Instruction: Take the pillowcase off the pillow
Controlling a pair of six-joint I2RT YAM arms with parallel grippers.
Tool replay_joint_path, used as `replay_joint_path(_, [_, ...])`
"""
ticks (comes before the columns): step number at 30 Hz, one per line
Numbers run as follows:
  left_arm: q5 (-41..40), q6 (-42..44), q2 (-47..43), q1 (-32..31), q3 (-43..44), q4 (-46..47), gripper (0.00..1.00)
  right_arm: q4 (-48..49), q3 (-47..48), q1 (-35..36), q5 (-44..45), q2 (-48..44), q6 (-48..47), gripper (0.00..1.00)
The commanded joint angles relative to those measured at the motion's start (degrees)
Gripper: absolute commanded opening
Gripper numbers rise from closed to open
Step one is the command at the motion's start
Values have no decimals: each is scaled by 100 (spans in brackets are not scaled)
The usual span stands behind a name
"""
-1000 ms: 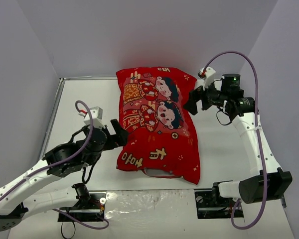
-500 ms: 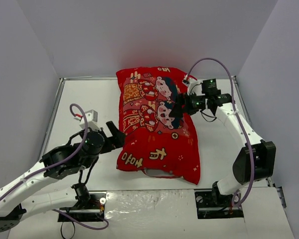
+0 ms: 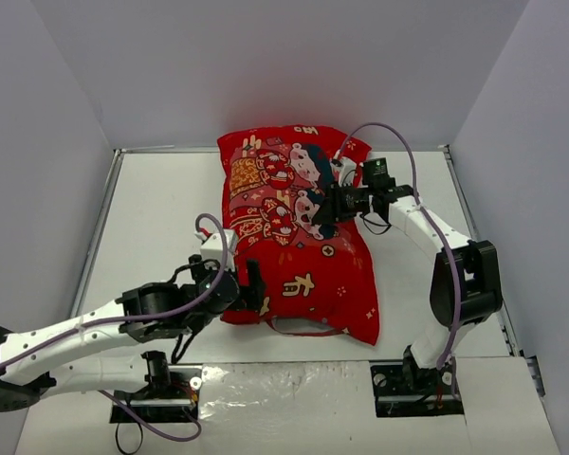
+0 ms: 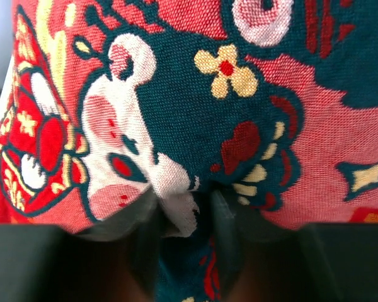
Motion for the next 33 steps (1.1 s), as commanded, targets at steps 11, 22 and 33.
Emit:
replay_joint_path(11, [-1177,-347,2107,390,265,454,78,992,-345,-267,-264,-863,672,0])
replay_joint_path(22, [1255,943,2263,2976,254,2660,5,307,-1883,-962,-1344,-2621,312,0])
replay_joint_path(33, [1811,1138,2671,3056,1197,2625,3,-203,-1357,-1067,-547,-2798,-822,0])
